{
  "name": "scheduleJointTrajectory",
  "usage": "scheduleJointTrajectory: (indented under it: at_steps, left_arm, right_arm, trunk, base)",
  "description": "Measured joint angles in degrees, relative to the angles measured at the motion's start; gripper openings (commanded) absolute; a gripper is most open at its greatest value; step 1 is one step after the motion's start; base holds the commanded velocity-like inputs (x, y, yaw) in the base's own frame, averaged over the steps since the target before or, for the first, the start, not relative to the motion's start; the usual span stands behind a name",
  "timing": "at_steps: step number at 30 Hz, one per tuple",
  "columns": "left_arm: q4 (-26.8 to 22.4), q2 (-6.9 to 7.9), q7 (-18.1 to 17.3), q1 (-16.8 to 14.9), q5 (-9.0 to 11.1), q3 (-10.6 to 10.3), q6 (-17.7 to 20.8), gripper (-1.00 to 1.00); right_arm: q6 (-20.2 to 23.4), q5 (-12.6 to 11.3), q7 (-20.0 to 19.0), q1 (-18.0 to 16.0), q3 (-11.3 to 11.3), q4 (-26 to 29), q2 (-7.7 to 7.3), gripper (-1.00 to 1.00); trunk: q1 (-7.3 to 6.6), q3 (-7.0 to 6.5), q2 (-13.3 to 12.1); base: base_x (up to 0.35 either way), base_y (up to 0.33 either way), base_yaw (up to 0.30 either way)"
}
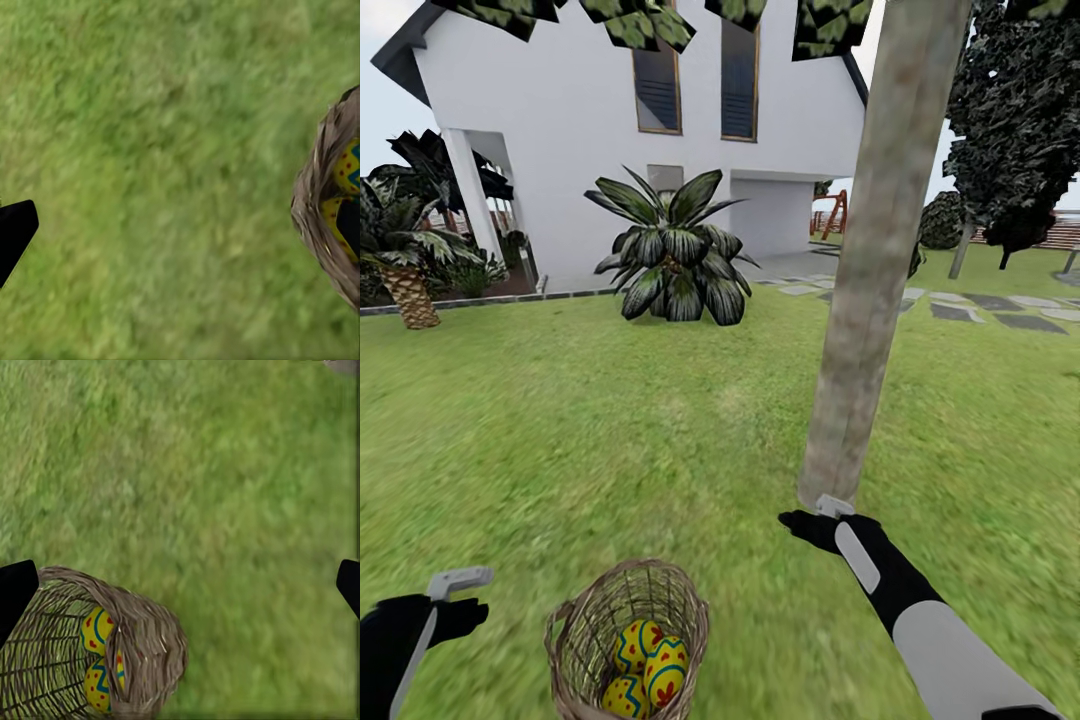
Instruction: Take the three Easter eggs out of the wicker basket on the lawn in the garden, then place them on the lawn next to a single tree (choose any tree) so that all three eggs are next to the same tree and none are left in the basket.
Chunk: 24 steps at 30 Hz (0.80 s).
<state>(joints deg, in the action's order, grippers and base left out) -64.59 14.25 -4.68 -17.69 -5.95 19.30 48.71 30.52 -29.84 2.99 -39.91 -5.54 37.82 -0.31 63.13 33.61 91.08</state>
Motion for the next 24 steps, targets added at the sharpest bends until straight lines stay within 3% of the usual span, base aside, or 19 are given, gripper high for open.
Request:
scheduleJointTrajectory:
  at_steps: [10,16,19,24]
  left_arm:
    - [-0.79,-0.67,2.24,-0.03,0.10,0.01,-0.31,1.00]
    - [-3.18,-0.82,4.89,-0.01,-0.04,0.01,-1.37,1.00]
    - [-4.45,-1.96,7.14,0.04,0.04,-0.10,-3.76,1.00]
    - [-5.15,-6.42,8.60,0.15,-0.34,-0.36,-7.17,1.00]
  right_arm:
    - [-0.08,0.08,-0.09,0.33,0.09,-0.08,-0.44,1.00]
    - [-0.16,0.17,-0.05,0.85,0.01,-0.08,-0.74,1.00]
    - [-0.35,0.15,-0.05,1.35,0.05,-0.08,-0.81,1.00]
    - [-1.08,0.09,0.09,1.75,0.09,-0.40,-0.97,1.00]
  trunk:
    - [-2.20,-1.80,-4.01]
    - [-3.52,-3.06,-6.42]
    - [-4.18,-3.73,-7.62]
    - [-5.27,-4.87,-9.63]
  base:
    - [0.000,0.000,-0.007]
    - [0.000,0.000,-0.171]
    - [0.000,0.000,-0.244]
    - [0.000,0.000,-0.259]
